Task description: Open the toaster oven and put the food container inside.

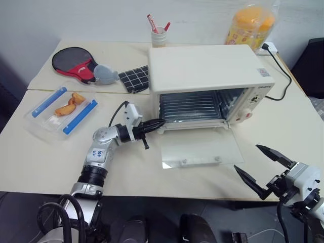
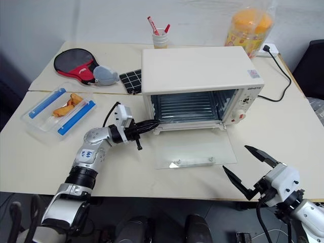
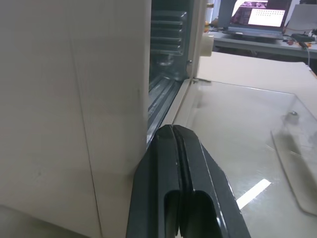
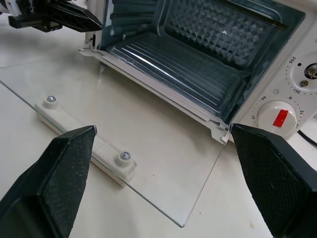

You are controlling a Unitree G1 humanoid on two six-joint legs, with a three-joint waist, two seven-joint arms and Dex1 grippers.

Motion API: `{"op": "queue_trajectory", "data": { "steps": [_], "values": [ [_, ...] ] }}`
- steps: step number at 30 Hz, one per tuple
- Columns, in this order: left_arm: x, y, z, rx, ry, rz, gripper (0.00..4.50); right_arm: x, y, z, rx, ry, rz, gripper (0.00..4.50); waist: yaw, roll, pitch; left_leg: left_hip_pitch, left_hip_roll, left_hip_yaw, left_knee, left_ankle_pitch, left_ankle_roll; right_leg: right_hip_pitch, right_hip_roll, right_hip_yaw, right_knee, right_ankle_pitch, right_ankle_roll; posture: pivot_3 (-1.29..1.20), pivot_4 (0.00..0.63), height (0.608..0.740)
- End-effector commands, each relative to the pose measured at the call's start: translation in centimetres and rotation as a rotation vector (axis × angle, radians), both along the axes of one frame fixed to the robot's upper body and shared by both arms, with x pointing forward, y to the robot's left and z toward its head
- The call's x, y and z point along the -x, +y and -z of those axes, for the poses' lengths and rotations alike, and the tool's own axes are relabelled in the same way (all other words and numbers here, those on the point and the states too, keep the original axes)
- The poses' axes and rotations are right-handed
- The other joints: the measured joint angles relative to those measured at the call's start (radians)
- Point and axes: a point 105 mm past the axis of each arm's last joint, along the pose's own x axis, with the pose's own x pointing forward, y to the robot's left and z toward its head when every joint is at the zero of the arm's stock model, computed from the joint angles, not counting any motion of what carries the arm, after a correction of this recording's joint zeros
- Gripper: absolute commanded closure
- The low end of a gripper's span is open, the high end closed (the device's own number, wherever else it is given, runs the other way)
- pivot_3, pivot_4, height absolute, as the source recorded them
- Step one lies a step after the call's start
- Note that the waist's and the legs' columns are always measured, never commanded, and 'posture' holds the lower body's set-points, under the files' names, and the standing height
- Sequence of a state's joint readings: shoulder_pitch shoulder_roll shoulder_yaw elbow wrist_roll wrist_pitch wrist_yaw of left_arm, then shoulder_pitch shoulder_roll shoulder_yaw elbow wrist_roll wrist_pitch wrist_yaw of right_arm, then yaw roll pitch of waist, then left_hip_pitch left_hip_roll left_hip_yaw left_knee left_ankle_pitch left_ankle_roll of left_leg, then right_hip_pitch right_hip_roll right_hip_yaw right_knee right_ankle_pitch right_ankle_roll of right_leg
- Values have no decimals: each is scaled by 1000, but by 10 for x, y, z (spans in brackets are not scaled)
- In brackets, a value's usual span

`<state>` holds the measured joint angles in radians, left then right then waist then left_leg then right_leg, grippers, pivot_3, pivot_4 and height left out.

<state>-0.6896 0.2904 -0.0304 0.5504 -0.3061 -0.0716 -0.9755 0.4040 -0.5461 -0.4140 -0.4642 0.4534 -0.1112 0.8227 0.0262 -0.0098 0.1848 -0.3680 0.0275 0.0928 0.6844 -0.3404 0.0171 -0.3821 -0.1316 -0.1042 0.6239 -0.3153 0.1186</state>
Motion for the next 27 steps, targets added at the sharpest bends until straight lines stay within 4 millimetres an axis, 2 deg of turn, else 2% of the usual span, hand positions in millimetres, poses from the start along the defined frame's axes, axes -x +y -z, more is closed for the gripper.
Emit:
{"op": "queue_trajectory", "data": {
  "steps": [1, 5, 8, 14, 17, 20, 24, 27],
  "values": [
    [-18, 10, -18, 46, -51, -68, 4475, -3, 9, -11, 4, -31, -45, 0, 0, 0, 0, 0, 0, 0, 0, 0, 0, 0, 0, 0, 0, 0, 0, 0, 150, 740],
    [-26, 13, -20, 66, -46, -90, 4475, -7, 14, -13, 2, -32, -69, 0, -1, 0, 0, -1, 0, 0, 0, 0, 0, -1, 0, 0, 1, 0, 0, 0, 150, 740],
    [-25, 22, -18, 49, -48, -87, 4475, -13, 21, -16, -3, -35, -110, 0, -3, 0, 0, -1, 0, 0, 0, 0, 0, -1, 1, -1, 1, 0, 0, 0, 150, 740],
    [0, 62, -19, 65, -44, -92, 4475, -18, 29, -20, -11, -30, -172, 0, -18, 0, 0, -2, 2, 1, -1, 0, -1, -3, 2, 0, 1, 0, 0, 0, 150, 740],
    [29, 85, -30, 142, -29, -91, 4475, -18, 36, -21, -30, -7, -223, 0, -25, 0, 0, -3, 2, 0, -1, 0, -1, -3, 1, 0, 1, 0, 0, 0, 150, 740],
    [59, 110, -23, 115, 15, -164, 3909, -18, 45, -25, -68, 5, -284, 0, -29, 0, 0, -2, 2, 0, -1, 0, -1, -2, 0, 0, 1, 0, 0, 0, 150, 740],
    [90, 158, -21, 118, 55, -386, 2693, -20, 57, -27, -66, 5, -361, 0, -29, 0, 0, -1, 2, -2, -1, 0, -1, -1, -1, 0, 0, 0, 0, 0, 150, 740],
    [113, 196, -24, 187, 77, -576, 1736, -27, 67, -32, -100, -15, -395, 0, -27, 0, 0, -1, 3, -3, -1, -1, -2, 0, -3, 1, -1, 0, 0, 0, 150, 740]
  ]
}}
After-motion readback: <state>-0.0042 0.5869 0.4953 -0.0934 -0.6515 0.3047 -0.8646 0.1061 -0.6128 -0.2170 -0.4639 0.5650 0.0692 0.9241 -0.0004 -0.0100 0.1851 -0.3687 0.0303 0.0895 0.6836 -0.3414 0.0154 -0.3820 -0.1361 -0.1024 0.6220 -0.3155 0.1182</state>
